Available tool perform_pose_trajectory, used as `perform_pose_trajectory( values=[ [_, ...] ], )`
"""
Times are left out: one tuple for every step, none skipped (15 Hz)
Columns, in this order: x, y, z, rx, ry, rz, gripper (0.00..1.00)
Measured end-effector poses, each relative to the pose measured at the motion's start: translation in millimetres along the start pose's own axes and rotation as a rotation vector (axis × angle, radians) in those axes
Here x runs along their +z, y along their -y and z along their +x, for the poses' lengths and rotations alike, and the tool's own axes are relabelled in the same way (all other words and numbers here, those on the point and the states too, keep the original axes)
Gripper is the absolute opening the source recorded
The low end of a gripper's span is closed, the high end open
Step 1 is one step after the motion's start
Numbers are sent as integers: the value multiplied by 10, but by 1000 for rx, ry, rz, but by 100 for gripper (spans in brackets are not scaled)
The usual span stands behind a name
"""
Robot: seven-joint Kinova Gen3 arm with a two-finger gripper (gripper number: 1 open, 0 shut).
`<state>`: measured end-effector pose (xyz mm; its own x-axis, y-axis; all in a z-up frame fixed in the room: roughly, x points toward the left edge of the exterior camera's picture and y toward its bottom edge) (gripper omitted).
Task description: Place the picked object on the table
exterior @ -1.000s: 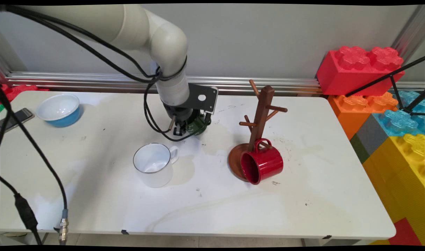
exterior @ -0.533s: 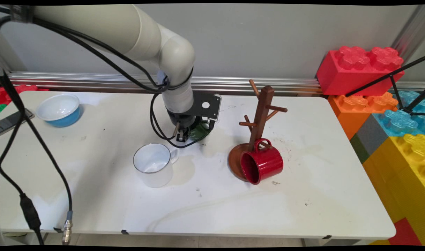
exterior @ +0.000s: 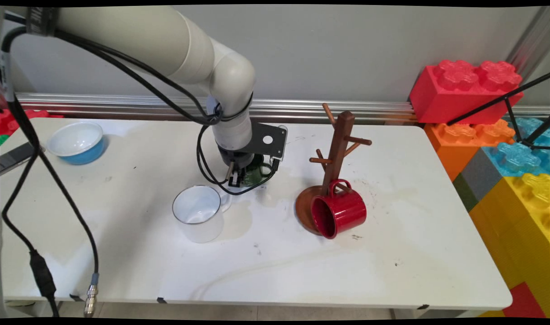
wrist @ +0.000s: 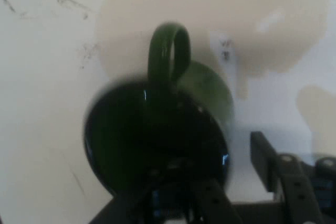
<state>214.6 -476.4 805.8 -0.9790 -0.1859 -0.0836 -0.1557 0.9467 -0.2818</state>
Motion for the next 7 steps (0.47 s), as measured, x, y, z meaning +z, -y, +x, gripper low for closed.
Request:
perform_pose_trajectory(
  values=[
    [7, -4, 3, -1, 1, -1, 100],
    [11, -7, 5, -2, 1, -1, 100],
    [18, -10, 8, -3, 1, -2, 100],
    [24, -14, 11, -5, 0, -3, 100],
    [30, -16, 20, -6, -3, -3, 100],
    [34, -18, 25, -7, -4, -4, 100],
    [35, -20, 34, -7, -6, -4, 100]
  ],
)
